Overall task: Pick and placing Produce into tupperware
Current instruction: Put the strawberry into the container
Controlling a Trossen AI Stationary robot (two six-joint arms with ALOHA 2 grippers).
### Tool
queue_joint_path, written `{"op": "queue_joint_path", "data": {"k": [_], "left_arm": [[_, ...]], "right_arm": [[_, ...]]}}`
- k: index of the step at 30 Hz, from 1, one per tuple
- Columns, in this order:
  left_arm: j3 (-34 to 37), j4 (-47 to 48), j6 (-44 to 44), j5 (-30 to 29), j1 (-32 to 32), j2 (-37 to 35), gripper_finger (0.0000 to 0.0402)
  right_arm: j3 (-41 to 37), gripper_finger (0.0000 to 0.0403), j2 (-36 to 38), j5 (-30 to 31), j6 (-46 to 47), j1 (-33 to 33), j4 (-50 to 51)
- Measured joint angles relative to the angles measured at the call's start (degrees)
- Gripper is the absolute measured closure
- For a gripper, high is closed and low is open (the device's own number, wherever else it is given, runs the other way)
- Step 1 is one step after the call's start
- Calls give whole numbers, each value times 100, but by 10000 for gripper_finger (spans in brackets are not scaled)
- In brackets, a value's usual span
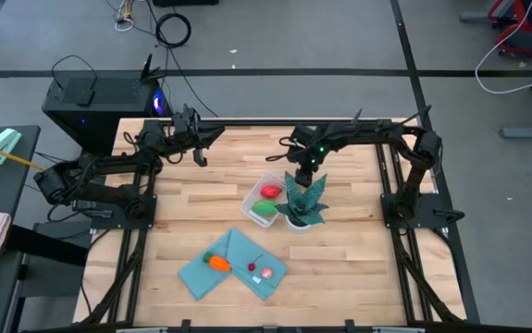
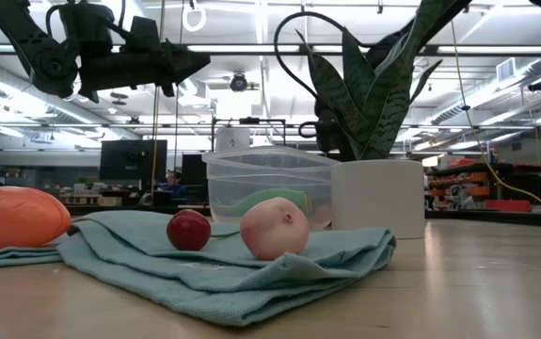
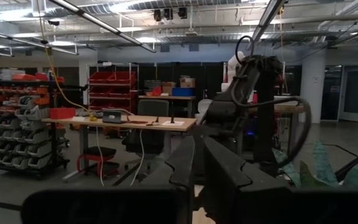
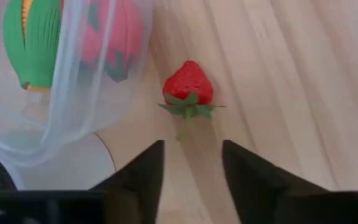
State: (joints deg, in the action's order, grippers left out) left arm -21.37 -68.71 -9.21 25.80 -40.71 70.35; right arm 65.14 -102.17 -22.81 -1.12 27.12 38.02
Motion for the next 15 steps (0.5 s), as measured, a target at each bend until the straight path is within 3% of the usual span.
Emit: {"op": "queue_joint_path", "data": {"k": [7, 15], "left_arm": [[0, -2, -2, -2, 0, 0, 371], [0, -5, -4, 0, 0, 0, 365]], "right_arm": [[0, 161, -46, 343, 2, -251, -105], [-7, 170, -46, 389, 2, -378, -272]]}}
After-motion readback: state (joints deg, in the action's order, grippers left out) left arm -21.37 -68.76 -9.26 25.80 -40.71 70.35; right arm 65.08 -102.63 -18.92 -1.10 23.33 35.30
